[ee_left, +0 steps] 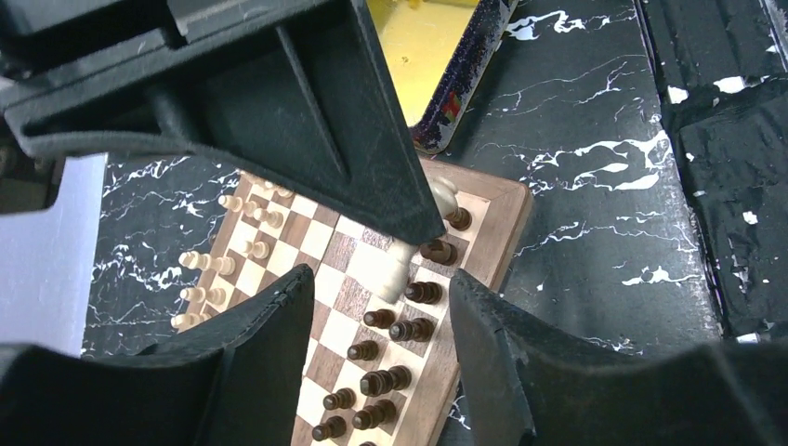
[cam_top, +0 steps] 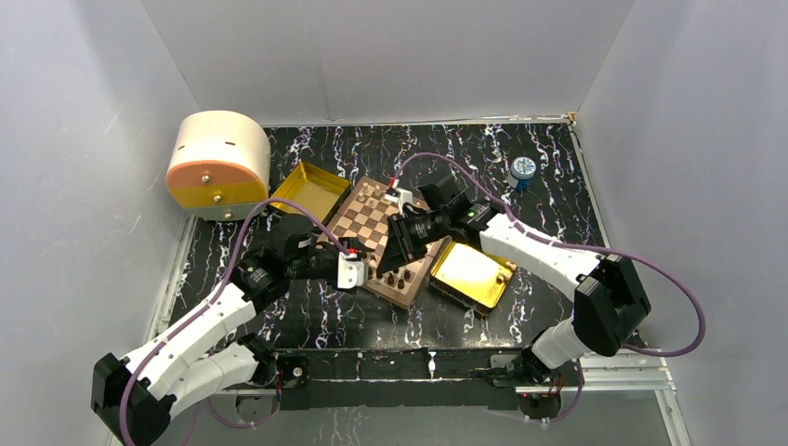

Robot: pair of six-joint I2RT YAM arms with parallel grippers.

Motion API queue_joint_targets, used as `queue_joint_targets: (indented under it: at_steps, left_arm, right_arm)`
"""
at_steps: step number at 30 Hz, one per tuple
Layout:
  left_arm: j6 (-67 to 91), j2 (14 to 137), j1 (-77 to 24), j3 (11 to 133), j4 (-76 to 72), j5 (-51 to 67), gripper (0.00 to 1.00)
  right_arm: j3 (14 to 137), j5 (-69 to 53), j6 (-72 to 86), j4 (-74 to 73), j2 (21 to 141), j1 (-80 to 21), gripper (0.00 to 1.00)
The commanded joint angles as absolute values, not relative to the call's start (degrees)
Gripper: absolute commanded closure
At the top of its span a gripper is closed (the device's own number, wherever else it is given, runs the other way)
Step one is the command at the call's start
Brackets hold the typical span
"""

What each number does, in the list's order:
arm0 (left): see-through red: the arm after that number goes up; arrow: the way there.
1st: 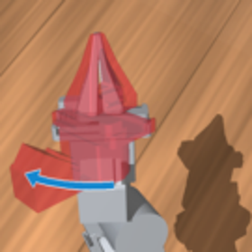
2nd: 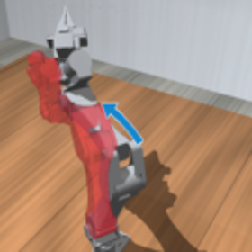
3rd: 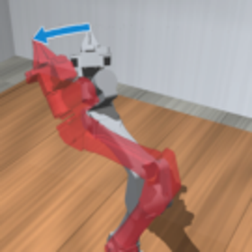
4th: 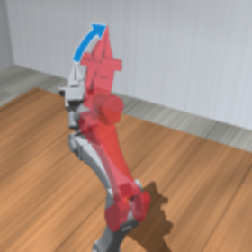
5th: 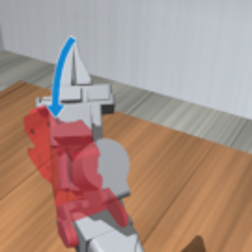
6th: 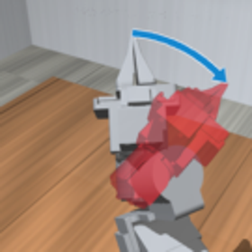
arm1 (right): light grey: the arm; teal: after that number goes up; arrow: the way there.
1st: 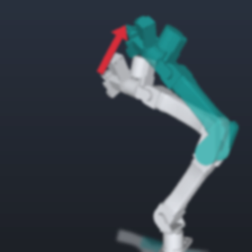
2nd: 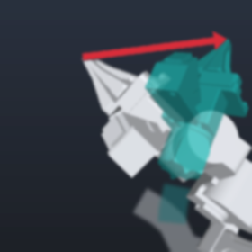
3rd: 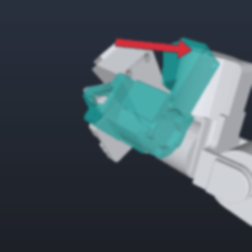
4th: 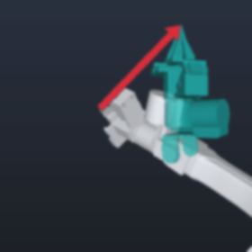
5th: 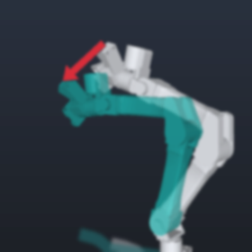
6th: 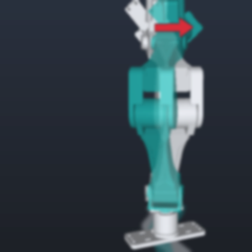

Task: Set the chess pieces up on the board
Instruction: Place the chess piece on the chessboard.

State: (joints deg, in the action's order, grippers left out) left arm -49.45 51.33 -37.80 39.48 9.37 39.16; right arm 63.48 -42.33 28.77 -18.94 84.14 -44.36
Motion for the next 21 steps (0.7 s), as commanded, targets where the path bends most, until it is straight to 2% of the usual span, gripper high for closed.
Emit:
queue_joint_targets:
  at_steps: [1, 5, 9, 13, 16, 21]
  left_arm:
    - [-52.52, 50.35, -39.61, 41.09, 10.73, 37.18, 0.48]
    - [-53.39, 50.48, -40.58, 41.21, 11.8, 35.89, 0.49]
    - [-53.74, 50.71, -40.8, 41.26, 12.66, 34.86, 0.55]
    - [-51.96, 50.84, -40.85, 41.93, 12.97, 33.85, 0.66]
    - [-48.57, 51.58, -40.85, 43.18, 12.96, 32.51, 0.81]
    - [-38.11, 53.09, -40.87, 44.36, 9.04, 27.84, 0.9]
  right_arm:
    - [67.0, -44.04, 29.6, -15.88, 85.08, -45.96, 0.86]
    - [67.55, -44.32, 30.08, -15.11, 85.85, -46.36, 0.86]
    - [67.94, -44.86, 30.23, -14.54, 86.13, -46.41, 0.86]
    - [67.32, -43.78, 29.65, -15.08, 85.26, -46.41, 0.84]
    - [66.4, -41.45, 29.23, -15.04, 83.78, -46.45, 0.83]
    - [64.68, -33.2, 30.05, -13.32, 79.32, -46.39, 0.76]
